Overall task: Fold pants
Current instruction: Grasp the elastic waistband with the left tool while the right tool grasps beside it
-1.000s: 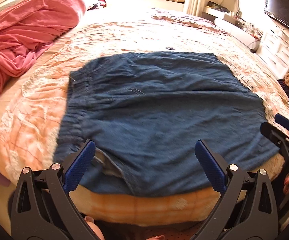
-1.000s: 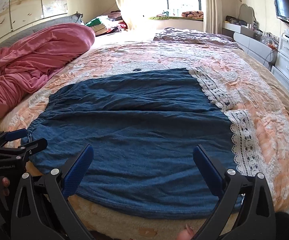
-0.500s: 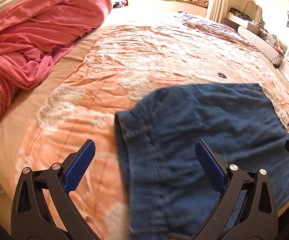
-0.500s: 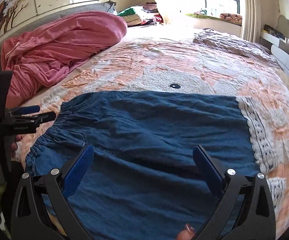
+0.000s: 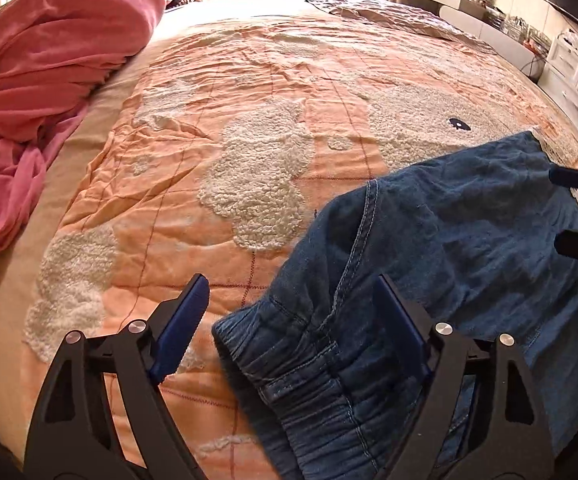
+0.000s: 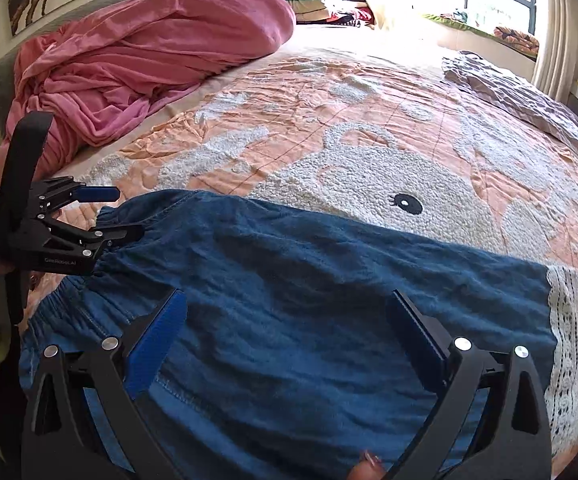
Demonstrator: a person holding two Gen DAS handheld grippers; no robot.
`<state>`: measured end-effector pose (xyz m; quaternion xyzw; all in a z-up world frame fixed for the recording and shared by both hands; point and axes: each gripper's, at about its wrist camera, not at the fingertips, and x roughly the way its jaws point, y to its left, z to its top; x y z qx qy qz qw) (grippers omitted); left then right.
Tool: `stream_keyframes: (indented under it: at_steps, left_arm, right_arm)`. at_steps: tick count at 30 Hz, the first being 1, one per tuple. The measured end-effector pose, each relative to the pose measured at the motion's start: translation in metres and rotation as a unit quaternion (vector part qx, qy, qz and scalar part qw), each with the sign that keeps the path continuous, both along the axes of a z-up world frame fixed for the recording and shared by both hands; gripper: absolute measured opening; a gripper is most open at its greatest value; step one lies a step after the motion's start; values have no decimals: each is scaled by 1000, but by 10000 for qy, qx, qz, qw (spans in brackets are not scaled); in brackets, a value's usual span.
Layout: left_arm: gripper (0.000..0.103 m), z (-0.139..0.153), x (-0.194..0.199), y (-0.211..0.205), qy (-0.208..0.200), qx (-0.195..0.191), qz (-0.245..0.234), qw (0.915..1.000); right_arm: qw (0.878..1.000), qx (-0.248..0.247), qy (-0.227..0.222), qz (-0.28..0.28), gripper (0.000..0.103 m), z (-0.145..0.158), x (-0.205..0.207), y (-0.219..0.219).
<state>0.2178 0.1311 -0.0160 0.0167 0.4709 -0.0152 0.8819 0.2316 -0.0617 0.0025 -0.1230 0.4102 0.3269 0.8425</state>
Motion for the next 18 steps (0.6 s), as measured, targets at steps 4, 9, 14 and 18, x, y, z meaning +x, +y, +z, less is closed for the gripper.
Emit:
stream_keyframes:
  at_steps: [4, 9, 14, 18]
  left_arm:
    - [51, -12, 10, 4, 107, -121, -134, 9998]
    - [26, -8, 5, 7, -88, -142, -273, 9995]
    - [6, 3, -3, -2, -418, -90, -471, 9980]
    - [0, 16, -15, -11, -698, -69, -645, 9955]
  right_arm:
    - [9994, -257, -74, 236, 99, -8, 14, 16]
    - [9977, -451, -38, 496, 99, -18, 36, 34]
    - [9939, -706, -129, 834, 99, -19, 52, 53]
    - [9872, -962, -64, 1272, 99, -22, 60, 70]
